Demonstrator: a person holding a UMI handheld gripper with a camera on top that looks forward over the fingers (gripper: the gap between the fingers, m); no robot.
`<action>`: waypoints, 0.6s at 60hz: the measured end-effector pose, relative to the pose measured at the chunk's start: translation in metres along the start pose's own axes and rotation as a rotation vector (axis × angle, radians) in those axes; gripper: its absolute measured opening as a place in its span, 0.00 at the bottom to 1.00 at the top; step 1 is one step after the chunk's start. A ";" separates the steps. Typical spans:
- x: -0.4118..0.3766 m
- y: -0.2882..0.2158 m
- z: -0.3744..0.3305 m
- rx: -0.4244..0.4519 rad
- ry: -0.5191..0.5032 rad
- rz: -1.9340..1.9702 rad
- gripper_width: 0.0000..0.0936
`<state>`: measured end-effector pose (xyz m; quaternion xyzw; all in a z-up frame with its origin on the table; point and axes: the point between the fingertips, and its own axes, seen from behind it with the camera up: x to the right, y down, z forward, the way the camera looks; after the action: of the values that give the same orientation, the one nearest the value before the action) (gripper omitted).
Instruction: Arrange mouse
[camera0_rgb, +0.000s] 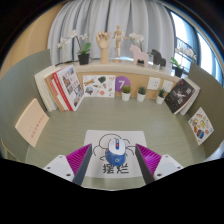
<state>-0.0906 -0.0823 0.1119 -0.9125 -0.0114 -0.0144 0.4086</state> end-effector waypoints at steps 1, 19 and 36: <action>0.000 -0.002 -0.008 0.013 0.007 0.000 0.93; -0.018 -0.015 -0.146 0.183 0.018 0.051 0.93; -0.035 0.015 -0.191 0.191 0.005 -0.009 0.92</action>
<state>-0.1280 -0.2352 0.2271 -0.8694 -0.0156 -0.0174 0.4936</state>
